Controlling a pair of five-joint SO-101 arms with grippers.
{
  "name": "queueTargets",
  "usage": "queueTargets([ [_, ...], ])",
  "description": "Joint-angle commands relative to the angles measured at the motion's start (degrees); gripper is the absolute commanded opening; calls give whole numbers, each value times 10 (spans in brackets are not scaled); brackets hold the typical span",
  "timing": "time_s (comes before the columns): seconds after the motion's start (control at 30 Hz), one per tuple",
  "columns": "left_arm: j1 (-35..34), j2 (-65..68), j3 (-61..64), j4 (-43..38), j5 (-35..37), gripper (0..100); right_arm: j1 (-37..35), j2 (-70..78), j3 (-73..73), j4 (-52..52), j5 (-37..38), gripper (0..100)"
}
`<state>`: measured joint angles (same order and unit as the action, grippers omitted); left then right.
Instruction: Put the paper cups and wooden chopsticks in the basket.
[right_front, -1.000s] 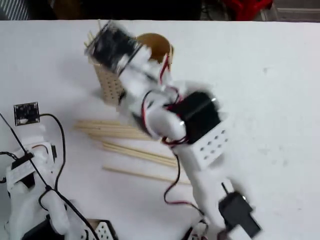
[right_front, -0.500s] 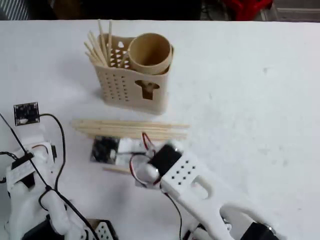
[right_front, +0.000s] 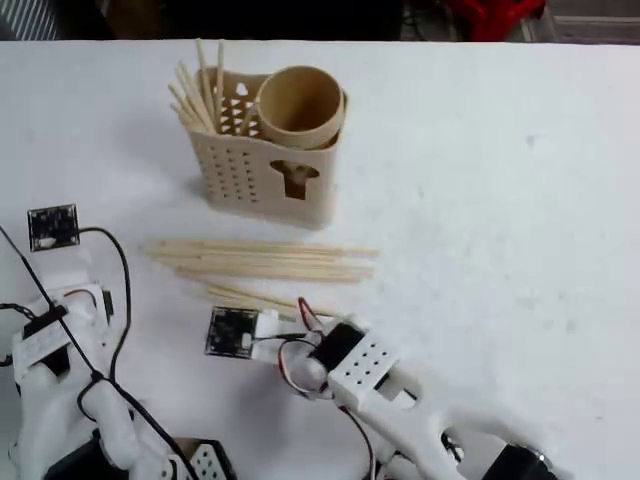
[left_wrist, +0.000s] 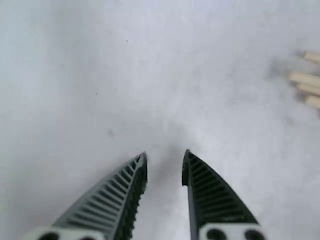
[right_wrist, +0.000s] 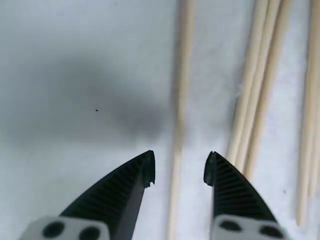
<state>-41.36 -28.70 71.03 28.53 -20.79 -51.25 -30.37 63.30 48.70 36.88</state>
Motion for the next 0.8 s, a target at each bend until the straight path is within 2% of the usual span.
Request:
queueTargets([
  [0.0, 10, 0, -4, -14, 4, 132, -3, -7, 0, -10, 8, 173],
  [0.13, 10, 0, -4, -14, 4, 132, -3, 50, -9, -41, 8, 173],
  [0.37, 10, 0, -4, -14, 4, 132, 0, 119, -62, -23, 8, 163],
  [0.53, 10, 0, -4, -14, 4, 132, 0, 119, -62, -23, 2, 12],
  [0.67, 10, 0, -4, -14, 4, 132, 0, 118, -70, -22, -32, 14],
  [0.77, 10, 0, -4, -14, 4, 132, 18, 100, -105, 21, -59, 17],
])
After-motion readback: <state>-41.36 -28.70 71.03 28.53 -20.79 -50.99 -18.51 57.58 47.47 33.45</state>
